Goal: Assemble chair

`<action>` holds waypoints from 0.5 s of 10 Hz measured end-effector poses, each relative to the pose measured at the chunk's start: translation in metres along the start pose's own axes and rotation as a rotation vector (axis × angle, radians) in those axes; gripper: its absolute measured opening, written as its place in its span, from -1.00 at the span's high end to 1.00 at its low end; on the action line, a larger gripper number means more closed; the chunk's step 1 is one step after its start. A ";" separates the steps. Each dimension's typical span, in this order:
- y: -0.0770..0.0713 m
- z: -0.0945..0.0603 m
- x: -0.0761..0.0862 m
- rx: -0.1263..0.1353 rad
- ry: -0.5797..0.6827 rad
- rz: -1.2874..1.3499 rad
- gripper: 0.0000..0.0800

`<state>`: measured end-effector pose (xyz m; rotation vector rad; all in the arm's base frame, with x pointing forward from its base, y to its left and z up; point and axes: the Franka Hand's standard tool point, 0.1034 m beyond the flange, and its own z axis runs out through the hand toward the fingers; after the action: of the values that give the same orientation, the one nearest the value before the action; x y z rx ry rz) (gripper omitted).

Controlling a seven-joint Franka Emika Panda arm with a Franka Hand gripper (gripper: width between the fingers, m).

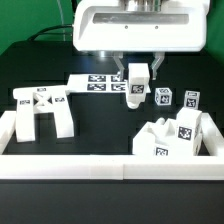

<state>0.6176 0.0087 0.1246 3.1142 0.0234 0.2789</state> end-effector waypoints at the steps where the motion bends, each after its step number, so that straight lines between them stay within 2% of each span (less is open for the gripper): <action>1: -0.006 0.000 0.005 0.007 0.037 0.003 0.27; 2: -0.011 0.000 0.004 0.015 0.015 0.018 0.27; 3: -0.016 0.000 0.008 -0.003 0.017 -0.019 0.27; 5: -0.014 0.001 0.007 -0.001 0.016 -0.013 0.27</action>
Offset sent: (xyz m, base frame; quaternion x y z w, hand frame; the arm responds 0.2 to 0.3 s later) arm 0.0000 0.0000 0.0000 0.0000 0.0000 0.0000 1.0000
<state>0.6245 0.0232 0.1241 3.1097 0.0433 0.3029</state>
